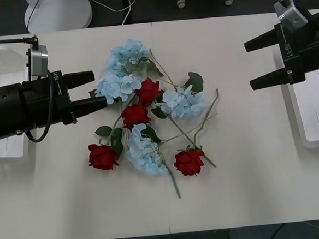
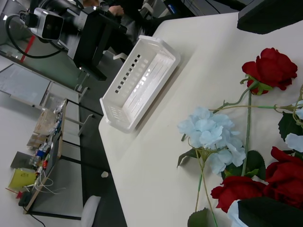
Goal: Put the red flowers into the right box and the blue flowers into the left box
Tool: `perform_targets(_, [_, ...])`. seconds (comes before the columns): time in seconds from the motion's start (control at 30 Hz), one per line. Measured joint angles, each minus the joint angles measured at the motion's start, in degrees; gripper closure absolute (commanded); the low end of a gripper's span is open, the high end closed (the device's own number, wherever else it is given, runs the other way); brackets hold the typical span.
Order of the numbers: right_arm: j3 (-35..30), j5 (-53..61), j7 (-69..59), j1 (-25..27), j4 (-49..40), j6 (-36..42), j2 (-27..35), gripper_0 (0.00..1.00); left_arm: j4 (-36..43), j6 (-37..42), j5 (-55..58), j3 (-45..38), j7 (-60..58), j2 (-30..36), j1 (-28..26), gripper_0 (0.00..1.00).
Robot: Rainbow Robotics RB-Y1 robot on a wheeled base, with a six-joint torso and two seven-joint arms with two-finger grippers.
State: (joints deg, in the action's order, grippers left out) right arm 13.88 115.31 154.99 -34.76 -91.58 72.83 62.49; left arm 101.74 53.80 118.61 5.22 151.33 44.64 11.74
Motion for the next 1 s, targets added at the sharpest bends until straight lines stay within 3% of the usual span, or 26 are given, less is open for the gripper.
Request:
perform_targets(0.43, [0.1, -1.6, 0.0, 2.3, 1.1, -2.1, 1.1, 0.00, -0.4, -0.4, 1.9, 0.4, 0.0, 1.6, -0.7, 0.00])
perform_targets(0.57, [0.1, -1.6, -2.8, 2.3, 0.3, -2.1, 1.1, 0.00, -0.4, -0.4, -3.4, -0.4, 0.0, 2.8, -0.6, 0.00])
perform_targets(0.7, [0.1, -2.8, -32.9, 2.3, -1.6, -2.6, 1.1, 0.00, -0.4, -0.3, -12.2, -1.7, -6.5, 2.8, 0.3, 0.00])
perform_targets(0.77, [0.1, -5.2, -48.9, 2.3, -3.0, -3.5, 1.1, 0.00, -0.4, 0.0, -15.9, -2.0, -17.4, 2.8, 1.1, 0.00])
perform_targets(0.9, [0.1, -9.8, -66.4, 2.3, -5.7, -5.2, 1.1, 0.00, -0.5, 1.7, -24.3, -2.1, -43.9, 2.8, 3.0, 0.00])
perform_targets(1.0, [0.1, -13.6, -80.8, 2.3, -7.2, -5.4, 1.2, 0.00, -0.5, 4.9, -29.9, -2.5, -54.3, 2.6, 4.6, 0.00])
